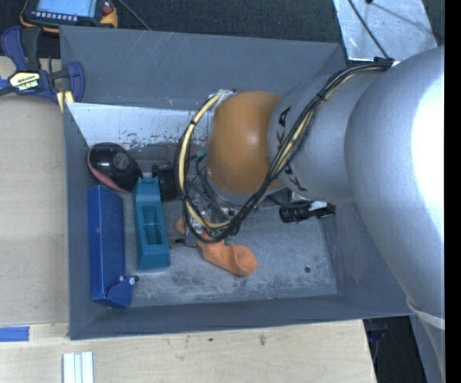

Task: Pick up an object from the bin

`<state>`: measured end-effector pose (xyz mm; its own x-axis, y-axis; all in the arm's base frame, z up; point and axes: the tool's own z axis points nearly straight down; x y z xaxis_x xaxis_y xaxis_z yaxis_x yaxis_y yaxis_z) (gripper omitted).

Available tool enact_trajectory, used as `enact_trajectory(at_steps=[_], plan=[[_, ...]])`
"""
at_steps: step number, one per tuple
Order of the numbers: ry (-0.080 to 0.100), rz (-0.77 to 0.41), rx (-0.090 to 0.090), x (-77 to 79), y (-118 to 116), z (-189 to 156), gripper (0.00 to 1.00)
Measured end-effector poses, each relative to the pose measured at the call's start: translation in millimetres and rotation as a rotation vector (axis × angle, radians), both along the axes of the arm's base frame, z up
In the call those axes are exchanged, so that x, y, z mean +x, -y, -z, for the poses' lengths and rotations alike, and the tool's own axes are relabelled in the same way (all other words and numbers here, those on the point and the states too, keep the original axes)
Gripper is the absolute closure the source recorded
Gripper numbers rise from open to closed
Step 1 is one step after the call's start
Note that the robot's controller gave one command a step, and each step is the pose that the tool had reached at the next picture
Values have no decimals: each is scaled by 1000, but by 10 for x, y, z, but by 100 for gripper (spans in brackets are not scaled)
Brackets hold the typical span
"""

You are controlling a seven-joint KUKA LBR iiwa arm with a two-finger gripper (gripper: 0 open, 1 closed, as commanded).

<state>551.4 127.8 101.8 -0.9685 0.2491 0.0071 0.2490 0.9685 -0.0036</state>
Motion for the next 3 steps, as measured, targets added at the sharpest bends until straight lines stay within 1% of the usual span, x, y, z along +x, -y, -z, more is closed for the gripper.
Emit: enact_trajectory(at_steps=[1,2,3], plan=[[5,1,2,-88,79,-545,100],[12,-17,2,198,109,-921,100],[8,-4,2,-59,126,-1196,100]])
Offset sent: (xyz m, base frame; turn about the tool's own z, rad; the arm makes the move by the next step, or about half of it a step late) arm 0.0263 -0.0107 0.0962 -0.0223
